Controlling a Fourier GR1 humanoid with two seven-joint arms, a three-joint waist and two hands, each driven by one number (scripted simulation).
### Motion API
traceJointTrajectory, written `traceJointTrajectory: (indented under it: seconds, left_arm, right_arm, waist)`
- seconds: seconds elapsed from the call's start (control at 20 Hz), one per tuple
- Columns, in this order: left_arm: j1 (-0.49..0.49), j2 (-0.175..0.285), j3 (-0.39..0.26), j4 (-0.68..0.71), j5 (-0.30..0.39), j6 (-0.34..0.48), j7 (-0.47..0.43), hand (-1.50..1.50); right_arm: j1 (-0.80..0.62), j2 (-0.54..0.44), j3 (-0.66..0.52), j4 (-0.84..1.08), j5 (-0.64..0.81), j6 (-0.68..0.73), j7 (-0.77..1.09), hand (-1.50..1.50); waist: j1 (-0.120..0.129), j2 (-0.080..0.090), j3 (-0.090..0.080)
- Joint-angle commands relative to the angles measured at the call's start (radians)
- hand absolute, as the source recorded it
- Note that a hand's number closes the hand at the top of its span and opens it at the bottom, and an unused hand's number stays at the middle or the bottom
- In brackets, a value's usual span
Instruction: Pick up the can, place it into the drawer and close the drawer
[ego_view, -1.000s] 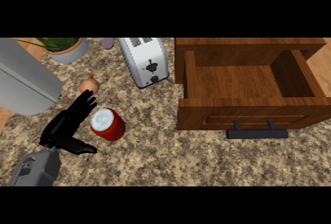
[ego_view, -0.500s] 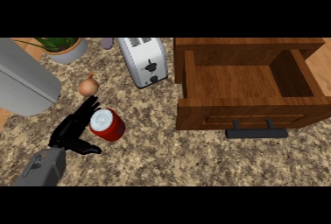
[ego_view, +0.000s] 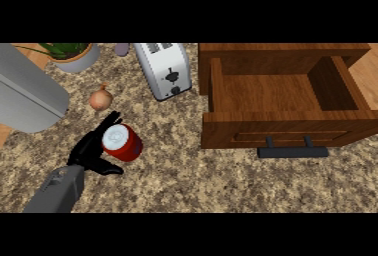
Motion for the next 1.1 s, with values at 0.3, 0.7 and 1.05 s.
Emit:
traceJointTrajectory:
  seconds: [0.3,0.7,1.05]
  left_arm:
    - [-0.057,-0.081,0.020,0.092,0.019,0.005,-0.028,1.50]
    - [-0.115,-0.038,0.023,0.037,0.061,-0.182,0.037,1.50]
    - [-0.062,-0.124,0.090,-0.091,0.144,0.037,0.056,1.50]
  right_arm:
    - [-0.007,0.041,-0.009,-0.036,0.005,-0.001,0.033,-1.50]
    - [-0.020,0.024,-0.010,-0.054,-0.031,-0.021,0.092,-1.50]
    - [0.011,0.044,-0.009,-0.106,-0.044,-0.053,0.099,-1.50]
  waist:
    - [0.003,-0.001,0.001]
    - [0.009,-0.003,0.001]
    - [0.025,-0.009,0.002]
